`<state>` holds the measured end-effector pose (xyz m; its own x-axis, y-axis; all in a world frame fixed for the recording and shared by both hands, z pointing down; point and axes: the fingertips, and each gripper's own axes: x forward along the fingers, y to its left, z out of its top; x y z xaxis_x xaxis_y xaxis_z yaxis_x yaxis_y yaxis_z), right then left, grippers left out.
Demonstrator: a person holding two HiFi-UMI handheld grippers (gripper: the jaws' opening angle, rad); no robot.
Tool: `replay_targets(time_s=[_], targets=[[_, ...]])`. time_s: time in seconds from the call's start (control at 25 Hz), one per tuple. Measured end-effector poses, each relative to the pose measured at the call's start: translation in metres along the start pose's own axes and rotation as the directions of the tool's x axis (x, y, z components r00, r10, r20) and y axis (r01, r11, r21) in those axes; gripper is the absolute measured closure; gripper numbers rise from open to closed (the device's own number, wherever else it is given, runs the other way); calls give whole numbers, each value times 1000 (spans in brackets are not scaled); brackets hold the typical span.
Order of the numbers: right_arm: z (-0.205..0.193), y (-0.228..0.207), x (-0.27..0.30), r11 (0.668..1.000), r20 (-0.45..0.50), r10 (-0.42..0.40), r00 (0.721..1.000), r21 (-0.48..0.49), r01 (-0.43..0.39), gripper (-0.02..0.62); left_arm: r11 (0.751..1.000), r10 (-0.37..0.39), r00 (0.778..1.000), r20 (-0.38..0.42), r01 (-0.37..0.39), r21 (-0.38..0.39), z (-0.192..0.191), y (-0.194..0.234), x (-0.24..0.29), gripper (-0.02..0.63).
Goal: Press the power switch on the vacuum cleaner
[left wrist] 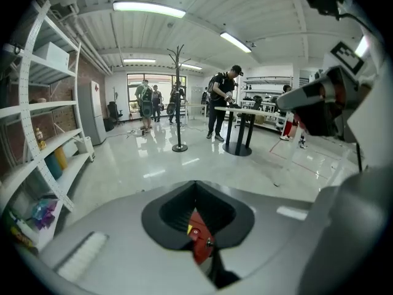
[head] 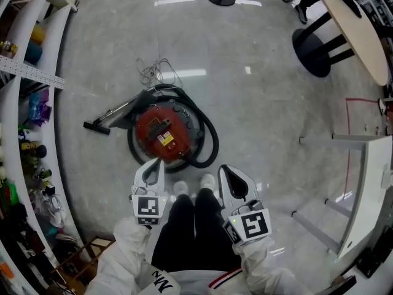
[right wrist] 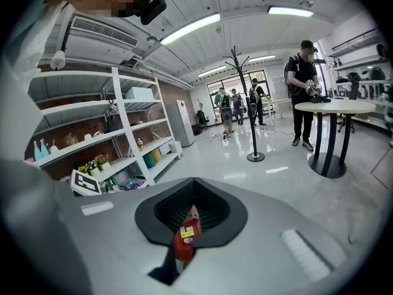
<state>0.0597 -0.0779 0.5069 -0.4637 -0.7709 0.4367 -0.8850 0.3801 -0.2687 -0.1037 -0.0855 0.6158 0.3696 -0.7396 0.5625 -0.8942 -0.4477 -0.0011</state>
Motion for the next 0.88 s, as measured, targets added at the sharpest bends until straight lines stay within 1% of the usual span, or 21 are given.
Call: replay_targets(time_s=[0.16, 0.32, 0.4, 0.56, 0.76, 0.88], targets=[[-1, -1, 9, 1000, 4, 5, 1000, 14, -5, 595, 1000, -7, 999, -54, 8, 16, -34, -1, 31, 606], [13, 4, 11, 1000, 31, 15, 999, 22, -16, 595, 999, -9, 993, -119, 13, 37, -72, 0, 61, 606], [18, 4, 11, 1000, 37, 17, 999, 23, -18, 595, 999, -5, 988, -157, 11, 38, -95, 0, 76, 606], [24, 6, 11, 999, 42, 15, 999, 32, -16, 595, 999, 9, 977, -213, 1, 45, -126, 4, 97, 606], [26, 9, 10, 998, 45, 16, 999, 56, -18, 595, 996, -3, 961, -275, 26, 82, -155, 0, 117, 606], [21, 10, 12, 999, 33, 14, 999, 51, -16, 594, 994, 0, 951, -310, 34, 104, -170, 3, 128, 606]])
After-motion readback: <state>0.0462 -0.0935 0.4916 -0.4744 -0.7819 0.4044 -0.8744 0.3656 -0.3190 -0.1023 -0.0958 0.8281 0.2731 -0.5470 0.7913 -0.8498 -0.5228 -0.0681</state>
